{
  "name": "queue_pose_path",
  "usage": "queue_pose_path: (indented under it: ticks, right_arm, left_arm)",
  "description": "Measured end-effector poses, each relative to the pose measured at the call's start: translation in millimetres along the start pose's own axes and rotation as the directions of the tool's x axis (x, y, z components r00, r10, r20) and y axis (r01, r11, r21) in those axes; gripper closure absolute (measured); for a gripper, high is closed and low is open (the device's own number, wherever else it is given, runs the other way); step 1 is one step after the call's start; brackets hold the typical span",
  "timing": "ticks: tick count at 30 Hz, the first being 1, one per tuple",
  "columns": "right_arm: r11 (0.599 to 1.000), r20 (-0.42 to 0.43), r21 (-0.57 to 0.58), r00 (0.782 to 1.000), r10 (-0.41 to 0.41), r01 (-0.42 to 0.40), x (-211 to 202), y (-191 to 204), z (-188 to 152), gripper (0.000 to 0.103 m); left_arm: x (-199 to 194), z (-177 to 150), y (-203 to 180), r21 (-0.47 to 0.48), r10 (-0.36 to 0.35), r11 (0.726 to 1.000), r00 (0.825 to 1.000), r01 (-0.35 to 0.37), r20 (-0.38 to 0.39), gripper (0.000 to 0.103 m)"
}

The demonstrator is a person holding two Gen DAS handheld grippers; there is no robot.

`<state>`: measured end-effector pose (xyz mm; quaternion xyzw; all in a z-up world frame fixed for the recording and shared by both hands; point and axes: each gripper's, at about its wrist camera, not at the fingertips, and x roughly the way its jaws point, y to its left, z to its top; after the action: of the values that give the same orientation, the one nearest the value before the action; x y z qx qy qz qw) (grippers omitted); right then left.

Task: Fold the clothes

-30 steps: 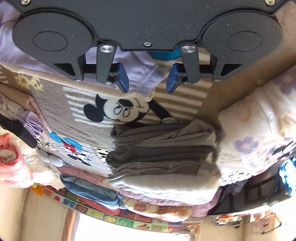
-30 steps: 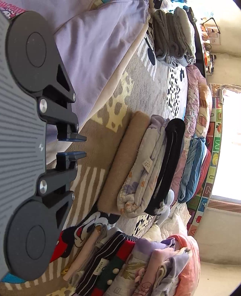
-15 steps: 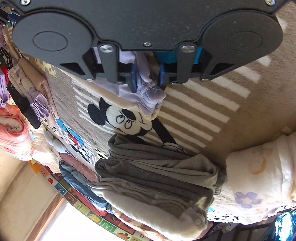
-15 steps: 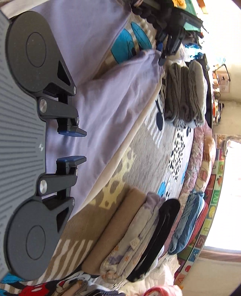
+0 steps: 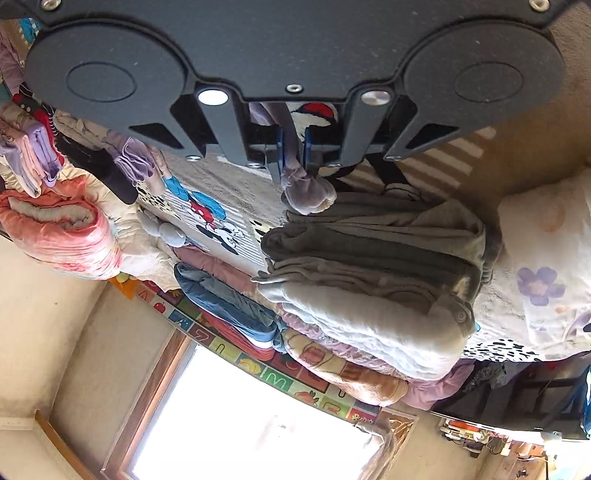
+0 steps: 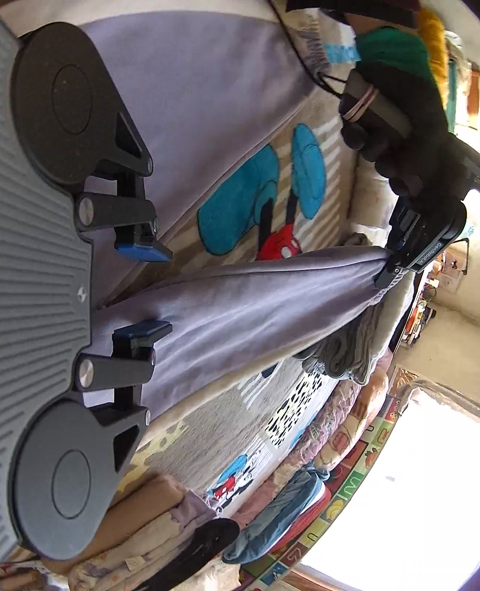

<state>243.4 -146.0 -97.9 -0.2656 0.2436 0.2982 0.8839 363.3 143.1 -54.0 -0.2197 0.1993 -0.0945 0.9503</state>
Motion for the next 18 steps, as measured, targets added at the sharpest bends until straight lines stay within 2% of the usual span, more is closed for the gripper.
queue_pose_path:
  ticks: [3,6,7,9,10,11,13,16,18]
  right_arm:
    - [0.995,-0.008,0.075,0.998,0.069,-0.068,1.2,-12.4,-4.9,0.063]
    - [0.972,0.022,0.193,0.991,0.131,-0.133,-3.2,-32.7,-9.9,0.051]
    - [0.958,0.033,0.238,0.987,0.155,-0.158,-5.0,-41.1,-12.7,0.051]
    - [0.917,0.068,0.336,0.977,0.203,-0.214,-9.5,-59.7,-19.0,0.051]
    - [0.894,0.09,0.384,0.973,0.213,-0.231,-13.2,-70.2,-23.0,0.051]
    - [0.871,0.112,0.428,0.97,0.216,-0.243,-17.2,-80.6,-27.0,0.051]
    - [0.855,0.116,0.475,0.978,0.176,-0.21,-24.7,-97.9,-32.9,0.051]
    - [0.89,0.028,0.449,0.997,0.078,-0.082,-28.6,-111.5,-37.6,0.051]
    - [0.907,-0.037,0.421,0.999,0.023,-0.005,-27.4,-119.8,-39.8,0.051]
  left_arm:
    - [-5.1,4.9,-5.6,0.006,-0.062,0.998,0.996,0.062,0.058,0.096]
    - [10.1,-2.0,7.2,-0.001,0.036,0.999,0.997,-0.036,-0.064,0.096]
    - [16.0,-4.7,12.2,0.0,0.074,0.997,0.991,-0.075,-0.111,0.096]
    - [27.7,-10.3,22.2,0.007,0.15,0.988,0.967,-0.152,-0.206,0.092]
    - [29.8,-12.6,28.0,-0.004,0.174,0.984,0.958,-0.18,-0.228,0.087]
    - [28.1,-12.4,31.6,-0.022,0.172,0.983,0.958,-0.182,-0.229,0.083]
    - [18.9,-5.6,27.5,-0.018,0.169,0.984,0.968,-0.175,-0.187,0.079]
    - [8.1,0.6,14.6,0.041,0.153,0.988,0.978,-0.148,-0.144,0.079]
    - [1.2,4.4,5.6,0.084,0.139,0.988,0.983,-0.13,-0.118,0.079]
